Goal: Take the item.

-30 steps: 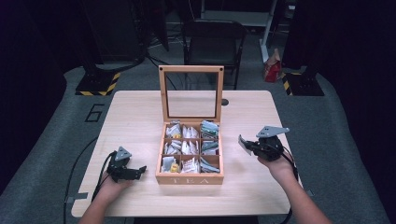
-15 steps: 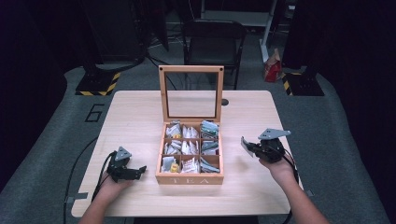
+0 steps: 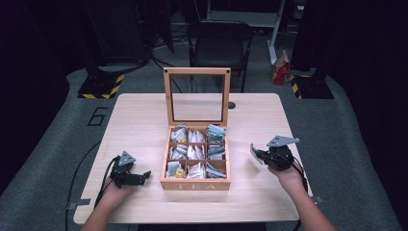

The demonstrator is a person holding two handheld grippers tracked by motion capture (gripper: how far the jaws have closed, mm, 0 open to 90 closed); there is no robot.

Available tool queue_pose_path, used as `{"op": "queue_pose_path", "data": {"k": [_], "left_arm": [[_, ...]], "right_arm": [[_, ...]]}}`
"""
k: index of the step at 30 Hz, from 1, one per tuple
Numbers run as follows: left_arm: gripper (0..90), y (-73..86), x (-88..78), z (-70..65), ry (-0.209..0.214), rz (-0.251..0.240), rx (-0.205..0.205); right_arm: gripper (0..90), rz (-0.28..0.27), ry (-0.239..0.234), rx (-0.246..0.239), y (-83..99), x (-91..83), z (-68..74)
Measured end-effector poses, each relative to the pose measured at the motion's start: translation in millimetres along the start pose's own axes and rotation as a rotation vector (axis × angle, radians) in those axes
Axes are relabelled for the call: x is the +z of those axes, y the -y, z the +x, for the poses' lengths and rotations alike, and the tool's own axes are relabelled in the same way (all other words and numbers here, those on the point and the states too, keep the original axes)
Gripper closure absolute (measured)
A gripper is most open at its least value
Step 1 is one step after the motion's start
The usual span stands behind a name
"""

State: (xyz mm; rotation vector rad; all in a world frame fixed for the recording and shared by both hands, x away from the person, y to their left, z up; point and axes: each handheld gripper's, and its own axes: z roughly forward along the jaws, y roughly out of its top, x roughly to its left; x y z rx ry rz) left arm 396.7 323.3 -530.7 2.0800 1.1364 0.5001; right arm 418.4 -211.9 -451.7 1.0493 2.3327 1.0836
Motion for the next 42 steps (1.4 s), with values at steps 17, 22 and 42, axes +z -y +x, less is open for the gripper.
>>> {"op": "queue_pose_path", "data": {"k": [17, 22, 42], "left_arm": [[7.5, 0.1, 0.1, -0.1, -0.001, -0.001, 0.000], [7.5, 0.1, 0.1, -0.1, -0.001, -0.002, 0.000], [7.7, 0.1, 0.0, 0.0, -0.001, -0.001, 0.001]], "right_arm": [[88.9, 0.039, 0.016, -0.013, 13.5, 11.5, 4.9], [88.9, 0.043, 0.013, -0.013, 16.8, 13.7, 7.3], [86.3, 0.075, -0.017, -0.030, 28.2, 28.1, 19.9]]}}
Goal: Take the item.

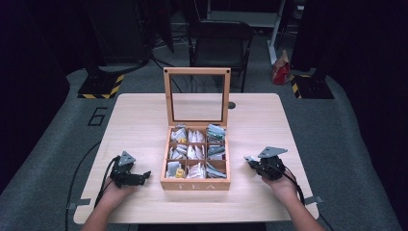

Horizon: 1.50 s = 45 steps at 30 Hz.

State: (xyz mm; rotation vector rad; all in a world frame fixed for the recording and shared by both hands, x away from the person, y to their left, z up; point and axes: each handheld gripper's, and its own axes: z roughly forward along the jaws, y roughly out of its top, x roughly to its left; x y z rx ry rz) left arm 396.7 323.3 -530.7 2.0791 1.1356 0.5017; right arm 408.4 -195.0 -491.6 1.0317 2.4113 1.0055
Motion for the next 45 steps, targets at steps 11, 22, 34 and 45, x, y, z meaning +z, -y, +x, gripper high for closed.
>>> {"op": "queue_pose_path", "data": {"k": [11, 22, 34, 45], "left_arm": [[7.7, -0.1, -0.3, 0.2, 0.003, 0.004, 0.001], [7.7, 0.2, 0.3, -0.1, 0.000, -0.004, -0.001], [7.7, -0.2, -0.4, 0.3, 0.004, 0.005, 0.001], [7.7, -0.1, -0.2, 0.2, 0.003, 0.002, 0.001]], "right_arm": [[86.3, 0.028, -0.014, -0.018, 2.4, 5.8, 3.6], [83.0, 0.035, -0.020, -0.011, 4.7, 10.8, 7.2], [66.8, 0.050, -0.047, -0.020, 6.7, 12.9, 10.0], [51.2, 0.040, -0.052, -0.032, 3.6, 11.7, 15.1]]}}
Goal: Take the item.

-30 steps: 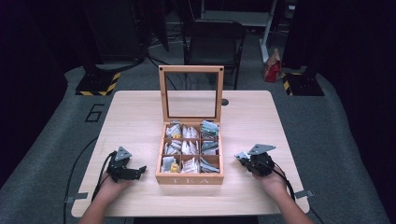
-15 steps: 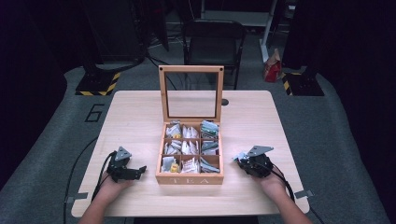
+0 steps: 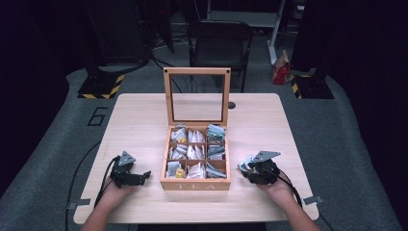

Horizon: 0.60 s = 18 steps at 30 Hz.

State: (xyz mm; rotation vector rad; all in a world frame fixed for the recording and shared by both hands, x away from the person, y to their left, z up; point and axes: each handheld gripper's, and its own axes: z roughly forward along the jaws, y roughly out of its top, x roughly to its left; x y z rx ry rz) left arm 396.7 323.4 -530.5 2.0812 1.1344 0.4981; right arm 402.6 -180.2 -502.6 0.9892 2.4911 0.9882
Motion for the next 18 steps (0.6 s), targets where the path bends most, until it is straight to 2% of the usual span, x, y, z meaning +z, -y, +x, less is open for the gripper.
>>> {"op": "queue_pose_path", "data": {"k": [1, 8, 18], "left_arm": [[7.7, 0.1, 0.3, -0.2, -0.002, -0.003, -0.001], [7.7, 0.1, 0.2, -0.1, -0.001, -0.002, -0.001], [7.7, 0.0, 0.2, 0.0, -0.001, -0.003, 0.001]], "right_arm": [[50.7, 0.001, -0.001, -0.014, -0.1, -0.2, 0.0], [49.4, -0.024, 0.008, -0.016, -3.5, -3.8, 2.7], [49.2, -0.097, 0.008, 0.020, -9.2, -17.5, 0.3]]}}
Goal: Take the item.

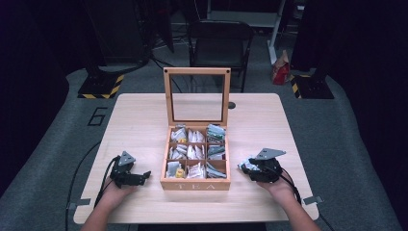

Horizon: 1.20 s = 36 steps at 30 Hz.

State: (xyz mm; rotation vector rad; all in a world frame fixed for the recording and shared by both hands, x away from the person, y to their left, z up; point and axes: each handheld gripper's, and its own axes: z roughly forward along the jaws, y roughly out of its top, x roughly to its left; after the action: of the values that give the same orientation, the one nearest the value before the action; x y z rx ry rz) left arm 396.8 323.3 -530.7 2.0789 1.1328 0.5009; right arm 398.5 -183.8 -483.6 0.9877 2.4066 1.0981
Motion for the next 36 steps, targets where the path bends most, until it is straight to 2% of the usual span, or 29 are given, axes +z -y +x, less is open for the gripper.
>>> {"op": "queue_pose_path", "data": {"k": [4, 6, 11, 12, 16, 17, 18, 21, 22, 26, 36], "left_arm": [[7.7, -0.2, -0.5, 0.4, 0.006, 0.007, 0.002], [7.7, -0.1, -0.1, 0.1, 0.002, 0.002, 0.001], [7.7, -0.3, -0.5, 0.4, 0.007, 0.007, 0.002], [7.7, 0.0, 0.0, 0.1, 0.001, 0.001, 0.000], [7.7, -0.1, -0.1, 0.1, 0.002, 0.002, 0.001], [7.7, 0.0, 0.1, 0.0, 0.000, -0.001, 0.000], [7.7, 0.0, -0.1, 0.1, 0.002, 0.002, 0.001], [7.7, 0.0, 0.1, 0.0, 0.000, -0.001, -0.001], [7.7, 0.0, 0.0, 0.1, 0.001, 0.000, 0.000], [7.7, -0.2, -0.4, 0.3, 0.005, 0.005, 0.001], [7.7, -0.2, -0.5, 0.4, 0.007, 0.007, 0.002]], "right_arm": [[49.2, -0.013, 0.003, 0.002, -0.6, -3.6, -2.5], [49.2, -0.018, 0.010, 0.027, -0.5, -5.2, -3.9], [49.0, -0.023, 0.024, 0.035, 1.7, -7.6, -10.9], [49.0, -0.020, 0.026, 0.051, 2.5, -7.8, -11.5], [49.1, -0.012, 0.053, 0.066, 5.1, -7.8, -17.4], [49.4, -0.013, 0.057, 0.087, 6.0, -7.7, -17.5], [49.5, -0.011, 0.063, 0.073, 6.6, -7.8, -19.3], [49.9, -0.003, 0.081, 0.096, 9.5, -7.5, -22.0], [50.2, -0.009, 0.101, 0.102, 10.7, -6.6, -22.9], [50.2, -0.017, 0.122, 0.128, 13.3, -8.0, -27.6], [50.2, -0.001, 0.137, 0.164, 21.8, -8.4, -39.2]]}}
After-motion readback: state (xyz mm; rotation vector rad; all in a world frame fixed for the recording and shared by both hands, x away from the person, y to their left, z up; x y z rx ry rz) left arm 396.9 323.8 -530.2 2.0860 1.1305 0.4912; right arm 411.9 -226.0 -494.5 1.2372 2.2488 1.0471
